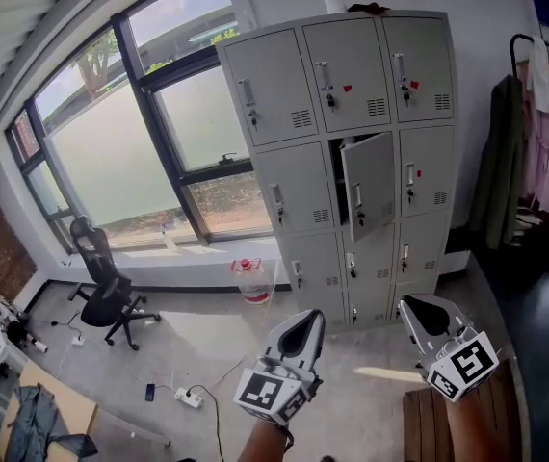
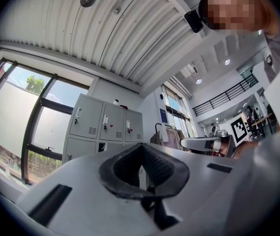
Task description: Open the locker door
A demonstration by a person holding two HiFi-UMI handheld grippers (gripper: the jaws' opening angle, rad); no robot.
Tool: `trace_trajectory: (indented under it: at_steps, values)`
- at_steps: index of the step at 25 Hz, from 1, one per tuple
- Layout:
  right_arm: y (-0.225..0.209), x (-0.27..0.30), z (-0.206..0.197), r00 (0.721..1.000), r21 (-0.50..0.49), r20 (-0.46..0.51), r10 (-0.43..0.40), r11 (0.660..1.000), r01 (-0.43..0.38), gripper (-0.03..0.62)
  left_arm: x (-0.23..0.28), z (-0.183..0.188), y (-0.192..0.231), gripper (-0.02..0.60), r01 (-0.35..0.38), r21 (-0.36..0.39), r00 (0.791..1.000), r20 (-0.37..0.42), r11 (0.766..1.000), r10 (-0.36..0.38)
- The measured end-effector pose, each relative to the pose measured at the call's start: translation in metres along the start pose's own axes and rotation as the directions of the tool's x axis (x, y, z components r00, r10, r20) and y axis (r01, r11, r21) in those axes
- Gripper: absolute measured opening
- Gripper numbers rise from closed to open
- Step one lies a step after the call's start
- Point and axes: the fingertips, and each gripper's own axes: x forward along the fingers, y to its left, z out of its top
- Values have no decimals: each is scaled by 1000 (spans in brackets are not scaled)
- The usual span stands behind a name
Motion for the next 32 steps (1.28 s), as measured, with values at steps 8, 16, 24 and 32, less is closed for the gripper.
trace_trajectory:
  at_steps: [8,16,24,32]
  values:
    - [38,-29,23,1000,-1,5,-13,1000,13,-6,-41,24,-18,5,13,1,1000,13,1000,-13]
    - [88,-48,36,999,12,-2,-37,999,37,-6,-93,42,-24,5,40,-11,999,9,999,-40]
    - [117,-64,46,998,-13,-19,-55,998,55,-8,-123,54,-33,5,57,-8,998,5,998,-57]
    - [131,-72,52,997,-15,-24,-71,997,71,-8,-138,58,-38,5,69,-16,998,9,997,-69]
